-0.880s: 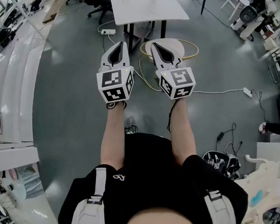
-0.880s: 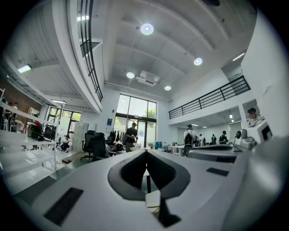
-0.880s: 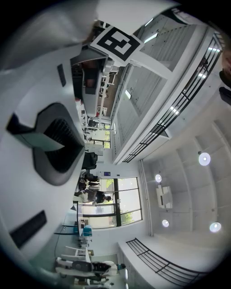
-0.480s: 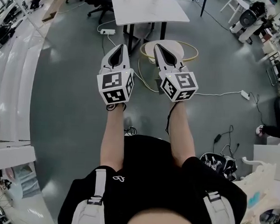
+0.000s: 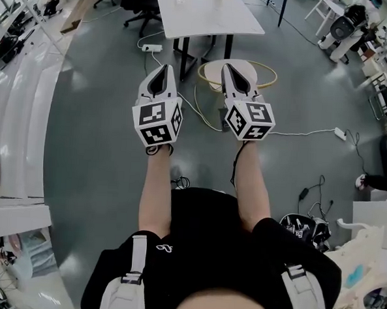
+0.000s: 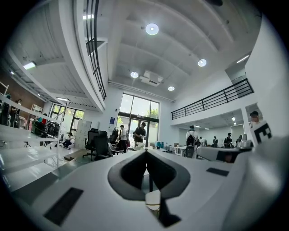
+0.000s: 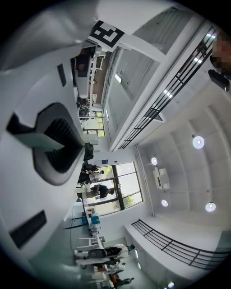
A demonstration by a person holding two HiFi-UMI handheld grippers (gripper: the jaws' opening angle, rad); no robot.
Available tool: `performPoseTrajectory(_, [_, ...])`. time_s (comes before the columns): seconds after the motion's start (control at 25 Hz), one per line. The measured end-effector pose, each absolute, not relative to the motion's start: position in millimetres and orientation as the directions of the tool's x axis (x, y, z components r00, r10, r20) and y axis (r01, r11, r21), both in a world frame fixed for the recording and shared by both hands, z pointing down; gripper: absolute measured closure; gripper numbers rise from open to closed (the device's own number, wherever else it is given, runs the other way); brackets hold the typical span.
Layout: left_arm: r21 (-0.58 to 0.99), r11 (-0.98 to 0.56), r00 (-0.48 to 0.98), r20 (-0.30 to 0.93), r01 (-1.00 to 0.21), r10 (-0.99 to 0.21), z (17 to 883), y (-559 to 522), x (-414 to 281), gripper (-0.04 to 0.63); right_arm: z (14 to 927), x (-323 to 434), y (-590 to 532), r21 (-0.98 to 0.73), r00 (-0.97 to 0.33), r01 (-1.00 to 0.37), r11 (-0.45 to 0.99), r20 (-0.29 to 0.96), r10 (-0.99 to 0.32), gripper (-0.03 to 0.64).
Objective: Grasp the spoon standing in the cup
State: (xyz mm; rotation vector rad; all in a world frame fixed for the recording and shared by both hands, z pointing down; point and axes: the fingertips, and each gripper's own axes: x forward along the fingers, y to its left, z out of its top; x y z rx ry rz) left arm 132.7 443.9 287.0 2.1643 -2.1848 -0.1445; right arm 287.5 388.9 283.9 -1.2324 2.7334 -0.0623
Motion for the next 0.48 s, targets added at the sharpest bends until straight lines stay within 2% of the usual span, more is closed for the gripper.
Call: performPoseTrajectory(0.48, [0.162, 0.005, -0.012, -0.041, -0.987, -0.999, 294.2, 450.6, 101.0, 0.580, 290.7, 261.5, 401.0, -0.067, -0.674, -0.731, 0.679, -0.083, -0.734, 0.611])
